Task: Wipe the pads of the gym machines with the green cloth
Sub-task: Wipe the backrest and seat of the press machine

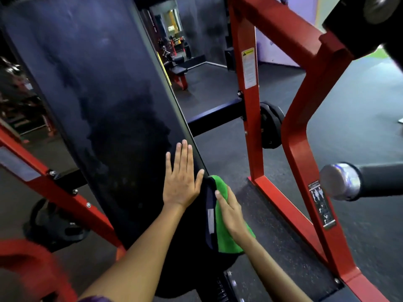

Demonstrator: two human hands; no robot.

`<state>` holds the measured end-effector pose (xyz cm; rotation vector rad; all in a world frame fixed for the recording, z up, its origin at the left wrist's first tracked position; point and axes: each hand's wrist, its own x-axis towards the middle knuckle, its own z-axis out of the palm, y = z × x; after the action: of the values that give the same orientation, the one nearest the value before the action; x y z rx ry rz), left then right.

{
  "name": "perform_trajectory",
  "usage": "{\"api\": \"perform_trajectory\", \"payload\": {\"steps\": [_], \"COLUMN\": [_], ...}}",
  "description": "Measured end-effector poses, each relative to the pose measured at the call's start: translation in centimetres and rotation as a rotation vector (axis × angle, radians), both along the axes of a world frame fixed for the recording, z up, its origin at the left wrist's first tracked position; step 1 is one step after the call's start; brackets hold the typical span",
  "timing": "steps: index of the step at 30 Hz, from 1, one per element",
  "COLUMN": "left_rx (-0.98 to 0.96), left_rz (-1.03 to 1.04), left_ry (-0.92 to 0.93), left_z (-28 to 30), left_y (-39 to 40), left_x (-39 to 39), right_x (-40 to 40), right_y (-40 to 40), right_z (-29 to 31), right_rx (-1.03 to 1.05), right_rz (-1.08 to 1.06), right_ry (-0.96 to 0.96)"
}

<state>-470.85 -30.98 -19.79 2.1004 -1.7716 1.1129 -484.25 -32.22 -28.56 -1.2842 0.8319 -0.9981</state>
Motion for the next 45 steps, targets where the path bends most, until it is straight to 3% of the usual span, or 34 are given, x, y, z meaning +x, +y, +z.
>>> {"api": "perform_trajectory", "payload": {"steps": [5, 11, 17, 21, 30, 36, 45], "left_rx": [-0.011, -0.041, -0.009, 0.005, 0.176, 0.260, 0.312], "left_rz": [-0.011, -0.025, -0.027, -0.009, 0.035, 0.113, 0.157], "left_ry": [0.005, -0.006, 0.049, 0.030, 0.076, 0.149, 0.157], "left_z": [-0.1, -0.1, 0.1, 0.6, 1.4, 2.8, 2.8], "left_y": [0.1, -0.2, -0.1, -0.2, 0.0, 0.0, 0.5], "left_x": [-0.1, 0.3, 0.3, 0.2, -0.6, -1.3, -1.5], "right_x": [-1.5, 2.3, -0.8, 1.1, -1.9, 1.2, -0.4], "right_y": [1.9, -2.2, -0.5, -3.7, -3.3, -7.0, -6.4], "right_z": [-2.1, 3.4, 0.0, 2.1, 0.0, 5.4, 5.1], "right_rx": [-0.016, -0.097, -0.057, -0.048, -0.096, -0.284, -0.236], "right_rz": [-0.026, 0.002, 0.073, 0.127, 0.211, 0.264, 0.374], "right_ry": [-0.017, -0.102, -0.140, -0.123, -0.120, -0.194, -0.276]}}
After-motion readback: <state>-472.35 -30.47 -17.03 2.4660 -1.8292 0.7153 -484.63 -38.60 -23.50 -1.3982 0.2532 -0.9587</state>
